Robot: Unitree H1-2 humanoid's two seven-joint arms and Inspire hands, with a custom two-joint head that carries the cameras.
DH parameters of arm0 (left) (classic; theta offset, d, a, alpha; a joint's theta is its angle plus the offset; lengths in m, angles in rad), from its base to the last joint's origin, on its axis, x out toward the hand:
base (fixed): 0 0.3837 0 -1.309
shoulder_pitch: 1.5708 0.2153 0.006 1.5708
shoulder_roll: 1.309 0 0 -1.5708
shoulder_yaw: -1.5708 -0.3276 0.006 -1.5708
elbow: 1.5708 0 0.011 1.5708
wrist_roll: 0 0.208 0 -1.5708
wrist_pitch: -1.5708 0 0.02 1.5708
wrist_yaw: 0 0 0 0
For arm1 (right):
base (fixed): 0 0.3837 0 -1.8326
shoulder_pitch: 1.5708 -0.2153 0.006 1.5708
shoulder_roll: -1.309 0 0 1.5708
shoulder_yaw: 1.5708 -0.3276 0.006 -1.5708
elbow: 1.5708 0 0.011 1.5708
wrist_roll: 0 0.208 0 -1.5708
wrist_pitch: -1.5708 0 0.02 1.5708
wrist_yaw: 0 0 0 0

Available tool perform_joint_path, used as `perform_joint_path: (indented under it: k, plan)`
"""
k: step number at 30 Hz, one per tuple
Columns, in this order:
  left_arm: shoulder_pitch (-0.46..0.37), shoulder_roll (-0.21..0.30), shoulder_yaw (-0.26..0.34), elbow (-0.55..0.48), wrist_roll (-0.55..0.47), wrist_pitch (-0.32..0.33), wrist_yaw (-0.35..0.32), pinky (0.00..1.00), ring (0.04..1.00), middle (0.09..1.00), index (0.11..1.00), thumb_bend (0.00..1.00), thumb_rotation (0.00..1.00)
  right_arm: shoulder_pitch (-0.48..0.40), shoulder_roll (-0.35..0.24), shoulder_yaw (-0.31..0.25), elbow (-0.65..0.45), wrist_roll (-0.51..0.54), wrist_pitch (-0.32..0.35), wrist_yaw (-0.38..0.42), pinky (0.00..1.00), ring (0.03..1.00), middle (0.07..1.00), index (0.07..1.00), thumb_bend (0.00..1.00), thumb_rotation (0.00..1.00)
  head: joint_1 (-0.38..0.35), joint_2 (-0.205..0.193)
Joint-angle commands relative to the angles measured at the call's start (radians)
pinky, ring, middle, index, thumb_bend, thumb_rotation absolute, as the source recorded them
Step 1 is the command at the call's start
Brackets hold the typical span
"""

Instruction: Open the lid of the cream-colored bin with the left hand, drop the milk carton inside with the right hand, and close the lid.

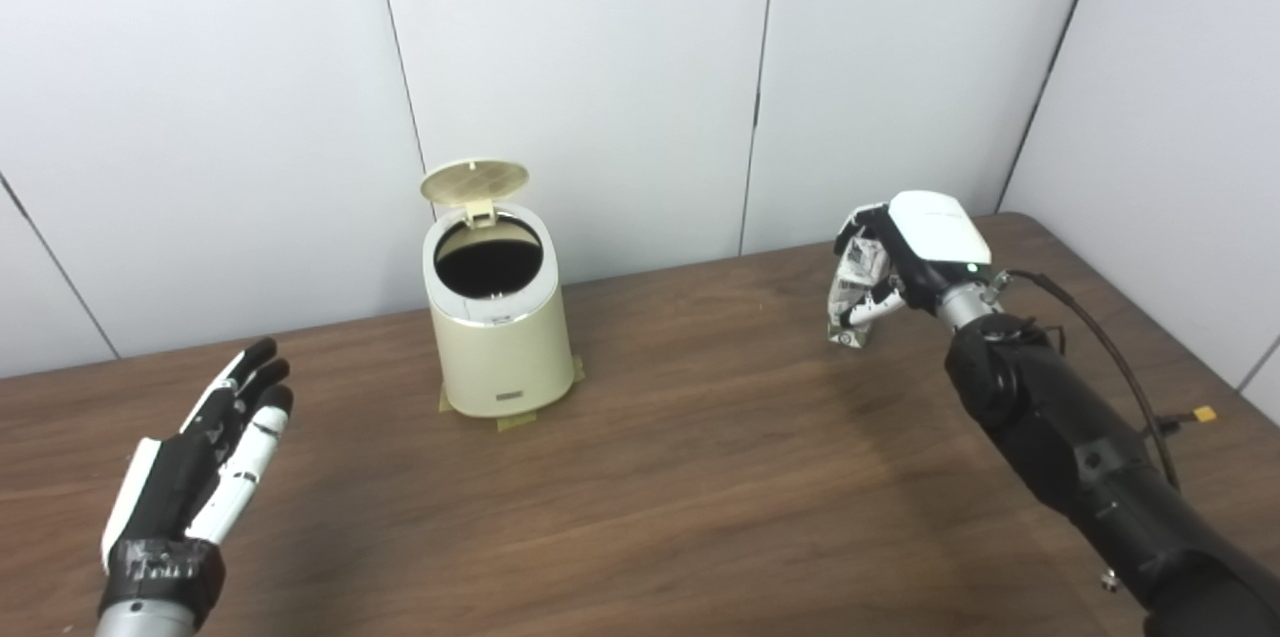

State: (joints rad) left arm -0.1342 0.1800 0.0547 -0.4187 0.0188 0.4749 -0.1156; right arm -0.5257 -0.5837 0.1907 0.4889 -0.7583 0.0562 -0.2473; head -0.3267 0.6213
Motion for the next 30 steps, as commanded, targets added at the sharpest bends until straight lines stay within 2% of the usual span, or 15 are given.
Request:
perform_joint_path:
  k: [1,4,9,13,21,28,30]
  plan:
    - [-0.022,0.015,-0.005,-0.029,0.021,-0.008,0.008,1.0,0.977,0.918,0.952,0.34,0.59,-0.053,-0.013,-0.016,-0.015,-0.03,0.021,-0.072,0.44,0.405,0.528,0.508,0.51,0.0,-0.001,0.001]
    - [-0.021,0.014,-0.002,-0.026,0.019,-0.008,0.006,1.0,0.974,0.917,0.955,0.35,0.56,-0.05,0.006,-0.026,-0.021,-0.041,0.063,-0.088,0.36,0.404,0.52,0.502,0.5,0.0,-0.004,0.0]
    - [-0.016,0.014,-0.003,-0.022,0.026,-0.021,0.004,1.0,0.977,0.926,0.953,0.37,0.53,-0.037,0.022,-0.037,-0.046,-0.042,0.087,-0.109,0.36,0.395,0.516,0.52,0.5,0.0,0.003,-0.001]
    - [-0.007,0.008,-0.003,-0.026,0.024,-0.027,0.007,1.0,0.968,0.919,0.935,0.38,0.53,-0.012,0.036,-0.061,-0.15,-0.021,0.098,-0.093,0.34,0.403,0.524,0.529,0.5,0.0,0.03,-0.001]
    - [0.007,-0.013,-0.013,-0.045,0.027,-0.023,0.012,1.0,0.952,0.898,0.907,0.39,0.54,0.02,0.079,-0.063,-0.422,-0.036,0.081,-0.055,0.26,0.392,0.519,0.543,0.49,0.0,0.088,-0.004]
    - [0.015,-0.041,-0.024,-0.034,0.044,-0.025,0.026,1.0,0.939,0.894,0.897,0.43,0.57,-0.013,0.162,-0.05,-0.508,-0.047,0.047,-0.053,0.28,0.39,0.515,0.554,0.49,0.0,0.156,-0.012]
    - [0.019,-0.049,-0.028,-0.028,0.047,-0.035,0.03,1.0,0.937,0.894,0.894,0.42,0.57,-0.032,0.177,-0.039,-0.5,-0.046,-0.001,-0.071,0.29,0.398,0.518,0.549,0.49,0.0,0.182,-0.015]
